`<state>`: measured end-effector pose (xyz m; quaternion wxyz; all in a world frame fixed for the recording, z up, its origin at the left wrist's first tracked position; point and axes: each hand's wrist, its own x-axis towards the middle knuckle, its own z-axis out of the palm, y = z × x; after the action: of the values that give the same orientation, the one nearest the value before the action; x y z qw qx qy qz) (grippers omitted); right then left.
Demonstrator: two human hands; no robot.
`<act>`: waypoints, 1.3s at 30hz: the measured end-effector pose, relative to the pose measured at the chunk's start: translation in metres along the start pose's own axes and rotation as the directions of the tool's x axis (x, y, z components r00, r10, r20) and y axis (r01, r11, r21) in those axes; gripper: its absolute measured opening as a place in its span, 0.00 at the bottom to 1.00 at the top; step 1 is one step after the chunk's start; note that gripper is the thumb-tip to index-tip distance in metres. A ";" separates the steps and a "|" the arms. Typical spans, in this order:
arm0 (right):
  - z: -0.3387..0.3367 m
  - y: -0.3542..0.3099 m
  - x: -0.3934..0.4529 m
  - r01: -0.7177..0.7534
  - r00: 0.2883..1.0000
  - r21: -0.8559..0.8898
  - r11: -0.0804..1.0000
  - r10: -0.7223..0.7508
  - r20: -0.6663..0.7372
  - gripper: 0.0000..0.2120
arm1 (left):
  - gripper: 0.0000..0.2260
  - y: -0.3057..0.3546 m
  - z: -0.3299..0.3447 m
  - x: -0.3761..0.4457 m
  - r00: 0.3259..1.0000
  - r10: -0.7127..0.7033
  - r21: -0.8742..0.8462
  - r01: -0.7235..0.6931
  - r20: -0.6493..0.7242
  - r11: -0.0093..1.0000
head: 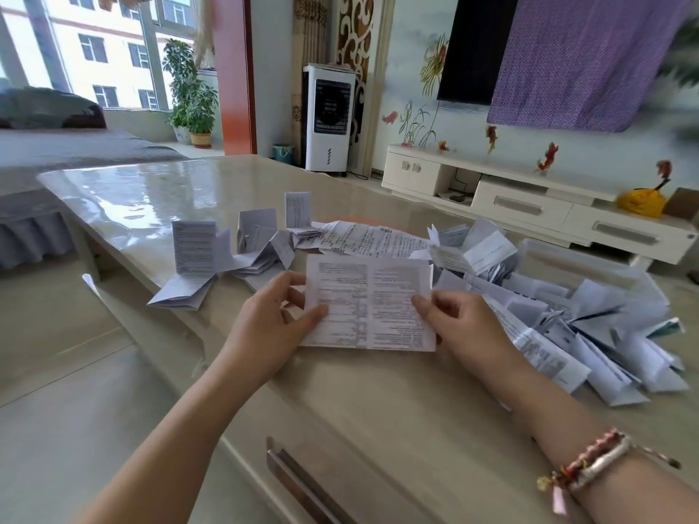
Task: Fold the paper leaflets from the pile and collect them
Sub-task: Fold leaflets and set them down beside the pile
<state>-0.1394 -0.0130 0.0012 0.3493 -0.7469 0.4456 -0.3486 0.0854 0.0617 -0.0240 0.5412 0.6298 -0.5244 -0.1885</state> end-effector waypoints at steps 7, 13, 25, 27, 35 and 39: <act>0.000 0.001 -0.005 0.161 0.982 -0.527 0.835 -0.188 0.002 0.17 | 0.33 -0.001 0.000 -0.004 0.993 0.094 0.325 -0.113 0.075 0.939; -0.001 -0.002 -0.012 0.399 0.902 -0.338 0.853 -0.298 0.312 0.21 | 0.11 -0.008 -0.002 -0.002 0.963 0.183 0.314 -0.239 0.198 0.919; 0.001 -0.010 -0.012 0.293 0.951 -0.072 0.953 -0.283 0.121 0.07 | 0.36 -0.001 -0.006 -0.003 0.994 0.074 0.093 -0.082 0.085 0.992; 0.000 -0.015 -0.010 0.184 0.974 0.083 0.979 -0.193 0.119 0.06 | 0.42 0.001 -0.004 -0.003 0.999 0.031 0.125 -0.036 0.040 0.992; 0.010 -0.018 -0.004 -0.051 0.973 0.311 0.949 -0.023 0.228 0.05 | 0.34 0.015 0.001 -0.005 0.989 -0.118 0.039 0.116 0.083 0.993; 0.020 -0.018 -0.003 -0.040 0.950 0.269 0.962 -0.046 0.308 0.05 | 0.21 0.019 0.000 -0.006 0.976 -0.167 -0.232 0.196 0.139 0.953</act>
<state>-0.1167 0.0003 0.0054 0.5138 -0.7382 0.3317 -0.2845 0.0746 0.0691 -0.0090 0.5631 0.5917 -0.4678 -0.3377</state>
